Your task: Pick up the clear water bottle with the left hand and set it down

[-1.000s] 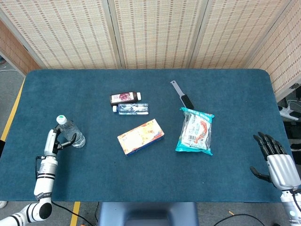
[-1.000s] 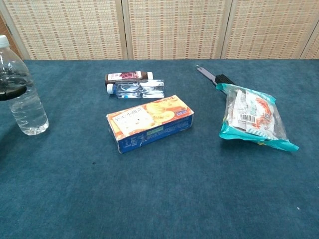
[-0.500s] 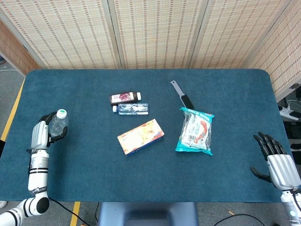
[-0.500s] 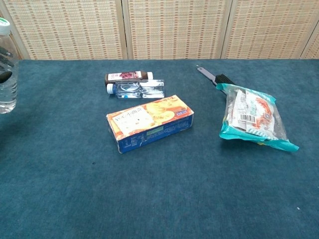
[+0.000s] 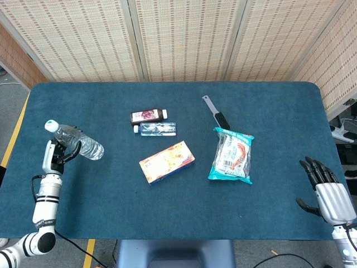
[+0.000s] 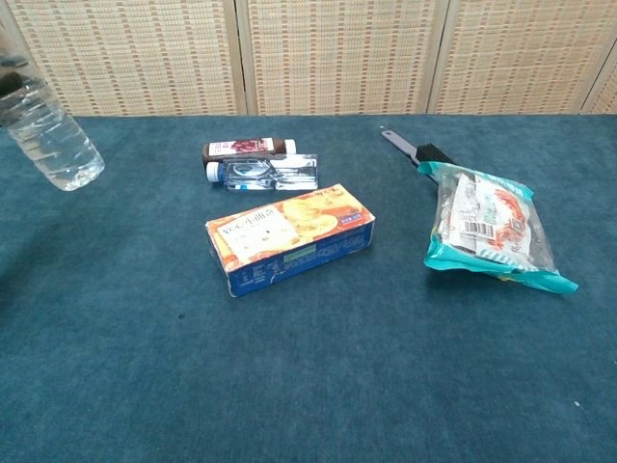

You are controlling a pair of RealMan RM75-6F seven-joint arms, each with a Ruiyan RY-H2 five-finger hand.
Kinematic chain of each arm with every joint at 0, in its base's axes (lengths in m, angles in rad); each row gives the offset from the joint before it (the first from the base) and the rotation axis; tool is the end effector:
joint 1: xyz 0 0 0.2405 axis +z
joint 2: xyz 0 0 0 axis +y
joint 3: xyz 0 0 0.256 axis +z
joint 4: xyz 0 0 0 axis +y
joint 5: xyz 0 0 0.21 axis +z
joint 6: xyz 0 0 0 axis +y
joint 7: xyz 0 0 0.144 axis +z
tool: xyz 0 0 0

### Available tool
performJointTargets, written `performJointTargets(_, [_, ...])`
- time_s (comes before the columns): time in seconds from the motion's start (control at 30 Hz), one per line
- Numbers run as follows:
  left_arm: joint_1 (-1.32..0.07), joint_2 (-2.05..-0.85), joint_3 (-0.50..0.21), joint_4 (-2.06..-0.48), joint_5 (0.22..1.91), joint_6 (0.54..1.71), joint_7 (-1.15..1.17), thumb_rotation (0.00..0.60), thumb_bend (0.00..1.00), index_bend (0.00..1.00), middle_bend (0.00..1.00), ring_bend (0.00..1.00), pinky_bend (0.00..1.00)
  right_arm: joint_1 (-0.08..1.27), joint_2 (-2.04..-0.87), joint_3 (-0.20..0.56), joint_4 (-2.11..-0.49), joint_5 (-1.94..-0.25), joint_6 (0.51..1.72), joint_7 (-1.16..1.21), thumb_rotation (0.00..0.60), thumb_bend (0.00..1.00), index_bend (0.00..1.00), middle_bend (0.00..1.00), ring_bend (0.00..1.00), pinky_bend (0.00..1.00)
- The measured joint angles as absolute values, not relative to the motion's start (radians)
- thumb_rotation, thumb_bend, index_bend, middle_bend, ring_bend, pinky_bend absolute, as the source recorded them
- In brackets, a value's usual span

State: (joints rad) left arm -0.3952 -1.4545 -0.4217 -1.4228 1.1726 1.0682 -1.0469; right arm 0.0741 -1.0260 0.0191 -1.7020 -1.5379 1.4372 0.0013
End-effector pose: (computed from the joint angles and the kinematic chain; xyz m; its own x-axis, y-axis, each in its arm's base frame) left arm -0.2547 0.3406 0.0840 -0.8278 -0.0176 0.5607 0.5603 0.0249 0.8279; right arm -0.3022 -0.1698 0.1676 0.4017 -0.0848 0.9118 -0.9158 -0.0374 0.4000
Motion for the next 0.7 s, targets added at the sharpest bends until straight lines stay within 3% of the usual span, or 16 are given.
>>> performJointTargets(0.13, [-0.396, -1.452, -0.418, -1.414, 1.17, 1.067, -1.161, 0.6, 0.4, 0.35, 0.39, 0.36, 0.2, 0.074, -1.026, 0.019, -1.702, -1.538, 1.436, 0.001, 0.6, 0.14, 0.0, 0.0, 0.0, 0.13])
performJointTargets(0.3, [-0.406, -1.489, -0.404, -1.345, 1.169, 1.129, -1.051, 0.6, 0.4, 0.37, 0.4, 0.36, 0.2, 0.075, -1.027, 0.018, -1.701, -1.538, 1.435, -0.002, 0.6, 0.14, 0.0, 0.0, 0.0, 0.13])
performJointTargets(0.53, [-0.431, -1.575, -0.372, -1.187, 1.19, 1.257, -0.472, 0.6, 0.4, 0.38, 0.4, 0.36, 0.22, 0.075, -1.026, 0.017, -1.702, -1.54, 1.437, 0.001, 0.6, 0.14, 0.0, 0.0, 0.0, 0.13])
performJointTargets(0.7, [-0.436, -1.594, -0.365, -1.17, 1.194, 1.28, -0.163, 0.6, 0.4, 0.38, 0.41, 0.37, 0.23, 0.075, -1.025, 0.018, -1.701, -1.539, 1.436, 0.004, 0.6, 0.14, 0.0, 0.0, 0.0, 0.13])
